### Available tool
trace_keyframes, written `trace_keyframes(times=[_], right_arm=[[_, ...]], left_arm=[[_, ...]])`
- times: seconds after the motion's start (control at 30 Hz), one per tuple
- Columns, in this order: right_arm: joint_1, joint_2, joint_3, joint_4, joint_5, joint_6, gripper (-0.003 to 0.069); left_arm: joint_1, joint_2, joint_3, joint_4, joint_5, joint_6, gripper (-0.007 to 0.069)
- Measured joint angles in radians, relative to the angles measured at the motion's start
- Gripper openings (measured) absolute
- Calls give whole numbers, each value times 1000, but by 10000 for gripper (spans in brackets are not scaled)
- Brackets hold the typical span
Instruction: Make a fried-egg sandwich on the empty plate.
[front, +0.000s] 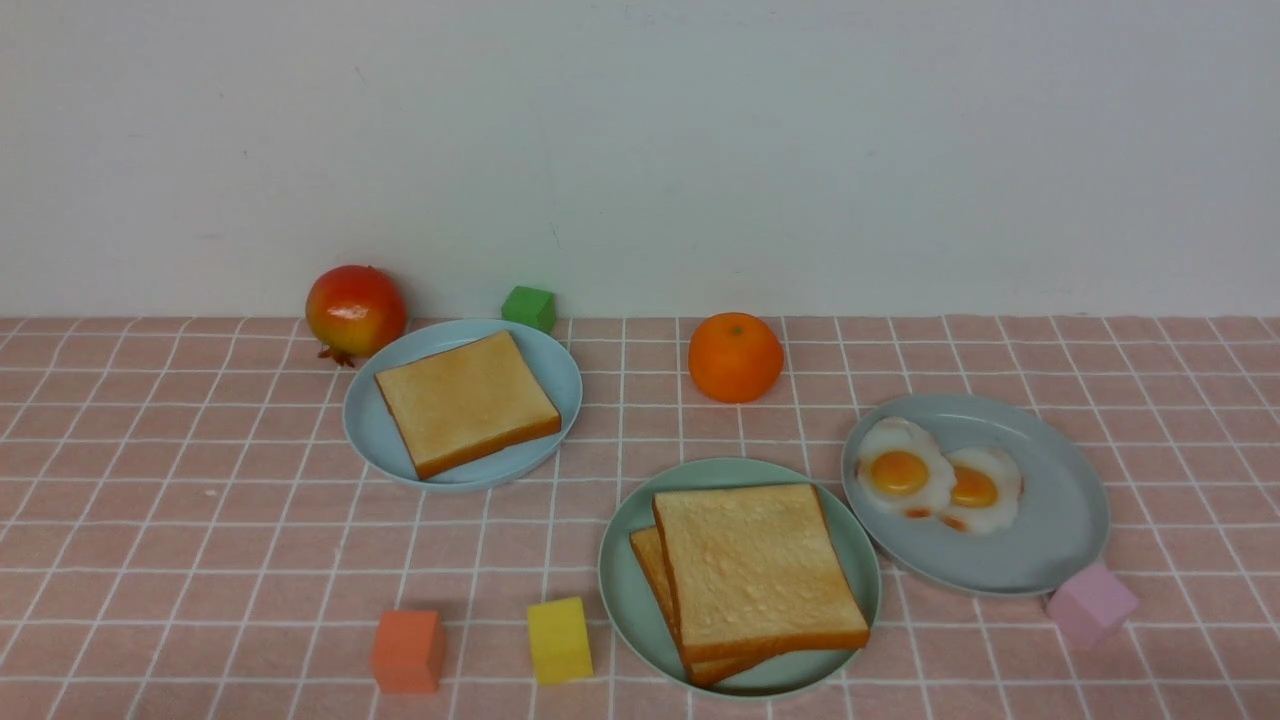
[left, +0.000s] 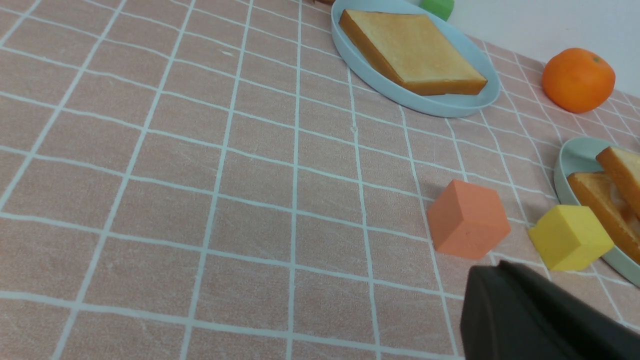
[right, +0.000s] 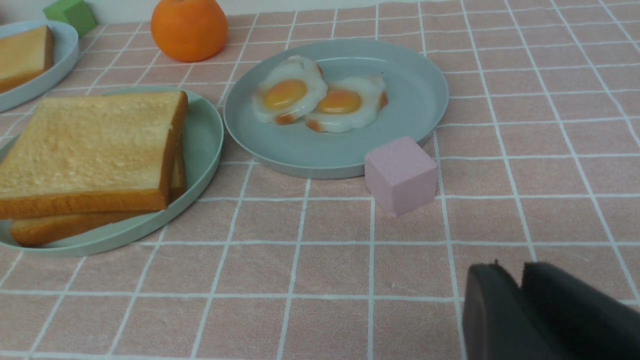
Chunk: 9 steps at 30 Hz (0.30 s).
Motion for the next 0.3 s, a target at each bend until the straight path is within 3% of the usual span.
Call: trace_keyframes(times=[0.3], right_arm=[[0, 0, 0, 0, 0, 0, 136]], left_arm=[[0, 0, 0, 0, 0, 0, 35]])
